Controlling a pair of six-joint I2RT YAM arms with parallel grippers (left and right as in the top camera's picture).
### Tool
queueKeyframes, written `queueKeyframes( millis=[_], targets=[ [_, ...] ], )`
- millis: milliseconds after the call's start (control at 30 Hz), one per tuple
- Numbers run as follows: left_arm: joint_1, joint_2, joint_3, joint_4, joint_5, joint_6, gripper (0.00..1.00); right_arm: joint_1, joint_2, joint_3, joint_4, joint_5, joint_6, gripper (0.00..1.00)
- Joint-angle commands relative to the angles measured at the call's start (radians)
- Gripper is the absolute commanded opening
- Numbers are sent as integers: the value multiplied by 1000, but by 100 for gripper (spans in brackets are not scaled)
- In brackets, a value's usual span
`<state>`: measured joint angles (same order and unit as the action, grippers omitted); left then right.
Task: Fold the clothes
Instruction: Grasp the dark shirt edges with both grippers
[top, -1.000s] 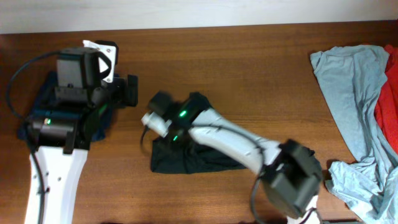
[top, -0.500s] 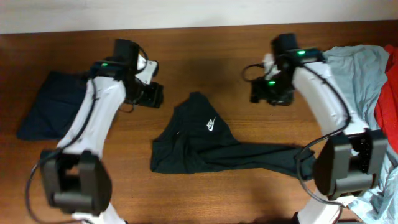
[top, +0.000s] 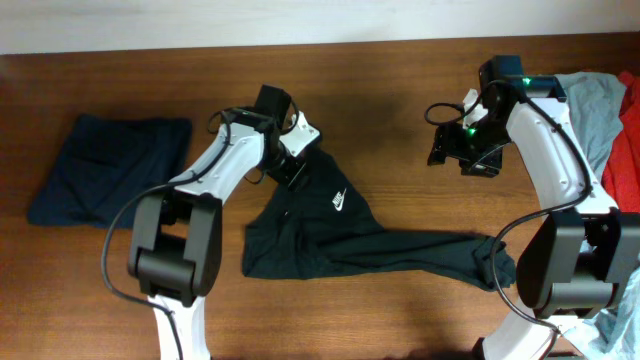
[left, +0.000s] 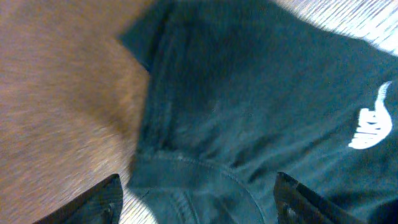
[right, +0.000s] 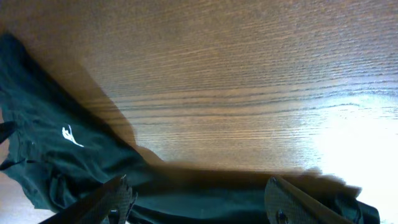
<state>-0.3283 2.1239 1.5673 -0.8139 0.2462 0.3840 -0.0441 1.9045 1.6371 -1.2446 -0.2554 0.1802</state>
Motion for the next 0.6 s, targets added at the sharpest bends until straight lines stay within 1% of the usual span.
queueKeyframes(
  millis=[0,33,67,100,133,167,233,300,400,433,467,533,567],
  targets=[
    [4,58,14,-2,-6,41,61,4,-22,2,-5,-10,1,74],
    [4,68,14,-1,-7,41,57,4,-22,2,-5,-10,1,74],
    [4,72,14,-1,-7,41,46,4,-22,2,-5,-10,1,74],
    [4,73,14,0,-8,41,27,4,-22,2,-5,-10,1,74],
    [4,73,14,3,-19,40,13,4,-22,2,-5,-10,1,74],
    [4,73,16,3,-45,33,1,4,-22,2,-5,-10,1,74],
    [5,73,30,2,-164,-61,0,4,-22,2,-5,-6,1,74],
    [18,73,66,-22,-329,-182,0,4,-20,2,-5,1,1,76],
    [60,73,143,-72,-477,-304,0,4,-17,-1,-6,1,1,80],
    [74,73,163,-83,-496,-328,0,4,-17,-5,-6,2,1,81],
    [110,73,203,-97,-520,-380,0,4,-17,-11,-6,2,1,82],
    [159,73,237,-101,-513,-439,0,4,-17,-24,-5,5,1,85],
    [179,73,245,-98,-482,-444,0,4,-17,-32,-5,5,1,86]
  ],
)
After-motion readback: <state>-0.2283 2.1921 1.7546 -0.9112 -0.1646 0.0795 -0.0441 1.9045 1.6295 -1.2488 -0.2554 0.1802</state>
